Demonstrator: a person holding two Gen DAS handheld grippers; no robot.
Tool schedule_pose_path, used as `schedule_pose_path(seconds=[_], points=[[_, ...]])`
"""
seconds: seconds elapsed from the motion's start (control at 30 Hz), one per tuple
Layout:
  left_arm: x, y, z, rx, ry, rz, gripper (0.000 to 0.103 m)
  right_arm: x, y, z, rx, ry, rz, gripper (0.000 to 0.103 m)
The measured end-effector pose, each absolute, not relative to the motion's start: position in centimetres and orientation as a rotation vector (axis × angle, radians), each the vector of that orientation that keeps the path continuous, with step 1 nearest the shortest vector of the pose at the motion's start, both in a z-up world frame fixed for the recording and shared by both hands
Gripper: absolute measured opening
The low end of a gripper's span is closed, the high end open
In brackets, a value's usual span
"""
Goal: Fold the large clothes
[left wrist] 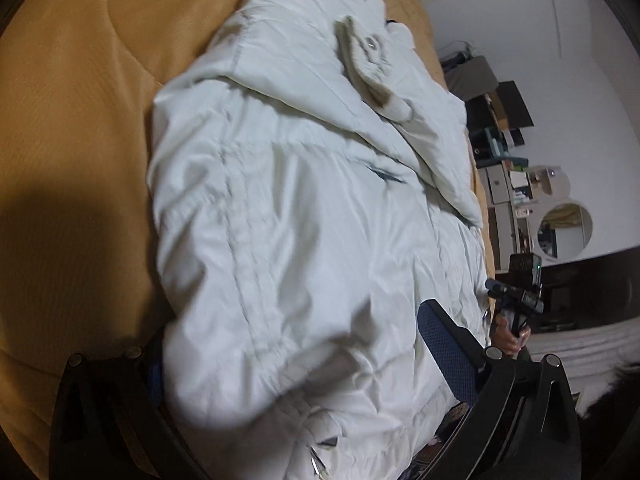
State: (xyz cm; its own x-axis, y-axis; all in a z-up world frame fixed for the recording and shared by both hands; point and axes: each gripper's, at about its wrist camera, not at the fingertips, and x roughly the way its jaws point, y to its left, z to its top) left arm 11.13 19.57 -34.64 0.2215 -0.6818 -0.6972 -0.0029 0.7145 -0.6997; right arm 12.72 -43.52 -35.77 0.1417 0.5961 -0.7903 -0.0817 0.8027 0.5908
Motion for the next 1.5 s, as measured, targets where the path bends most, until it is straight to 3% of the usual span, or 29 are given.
schedule_pose_path(seconds=[0.03, 0.07, 0.1, 0.23, 0.27, 0.3, 0.4, 0.53, 0.57, 0.63, 0.67, 0.7, 0.77, 0.83, 0.97, 1.33, 1.5], points=[[10.8, 19.2, -34.6, -0.652, 1.264, -0.526, 0.101, 12.6, -43.7, -35.6, 0.464, 1.346, 0.501, 0.08], [10.5, 18.9, -34.7, -0.649, 1.258, -0.523, 0.101, 12.6, -43.8, -35.7, 0.454, 1.353, 0.475, 0.065], [10.5, 18.5, -34.8, -0.638, 1.264, -0.516, 0.101, 12.8, -43.9, -35.9, 0.445, 1.368, 0.457, 0.057], [11.2, 18.5, -34.8, -0.638, 1.312, -0.5, 0.101, 13.1, -45.3, -36.7, 0.437, 1.439, 0.37, 0.057], [11.2, 19.0, -34.8, -0.664, 1.311, -0.495, 0.101, 12.7, -45.9, -36.9, 0.453, 1.451, 0.369, 0.06], [11.0, 19.6, -34.9, -0.705, 1.308, -0.495, 0.102, 12.0, -46.5, -36.9, 0.467, 1.463, 0.371, 0.071], [9.8, 20.1, -35.0, -0.76, 1.304, -0.537, 0.102, 9.4, -47.1, -37.0, 0.493, 1.448, 0.436, 0.089], [7.8, 18.8, -35.0, -0.752, 1.289, -0.608, 0.102, 8.6, -46.0, -37.6, 0.548, 1.41, 0.487, 0.093], [7.7, 18.4, -35.1, -0.752, 1.27, -0.589, 0.102, 8.9, -45.6, -37.7, 0.557, 1.404, 0.51, 0.091], [8.0, 17.8, -35.6, -0.776, 1.26, -0.512, 0.101, 9.6, -44.5, -37.9, 0.53, 1.411, 0.5, 0.061], [8.3, 17.2, -35.5, -0.773, 1.261, -0.488, 0.101, 10.0, -44.2, -37.8, 0.529, 1.419, 0.493, 0.03], [8.4, 16.6, -35.1, -0.75, 1.261, -0.481, 0.098, 10.3, -44.0, -37.0, 0.539, 1.395, 0.492, 0.019], [8.4, 16.1, -33.6, -0.686, 1.246, -0.508, 0.048, 10.3, -43.9, -34.9, 0.508, 1.334, 0.497, 0.013], [7.9, 16.5, -32.2, -0.639, 1.211, -0.496, 0.033, 9.8, -44.5, -32.4, 0.516, 1.268, 0.528, 0.011], [6.0, 17.8, -30.4, -0.63, 1.172, -0.521, 0.024, 8.0, -44.9, -29.2, 0.478, 1.199, 0.559, 0.01], [-0.9, 17.6, -29.2, -0.438, 1.266, -0.642, 0.024, 1.9, -46.4, -28.2, 0.303, 1.324, 0.715, 0.009], [1.1, 17.4, -26.4, -0.437, 1.221, -0.609, 0.024, 5.0, -46.7, -26.2, 0.338, 1.23, 0.66, 0.008]])
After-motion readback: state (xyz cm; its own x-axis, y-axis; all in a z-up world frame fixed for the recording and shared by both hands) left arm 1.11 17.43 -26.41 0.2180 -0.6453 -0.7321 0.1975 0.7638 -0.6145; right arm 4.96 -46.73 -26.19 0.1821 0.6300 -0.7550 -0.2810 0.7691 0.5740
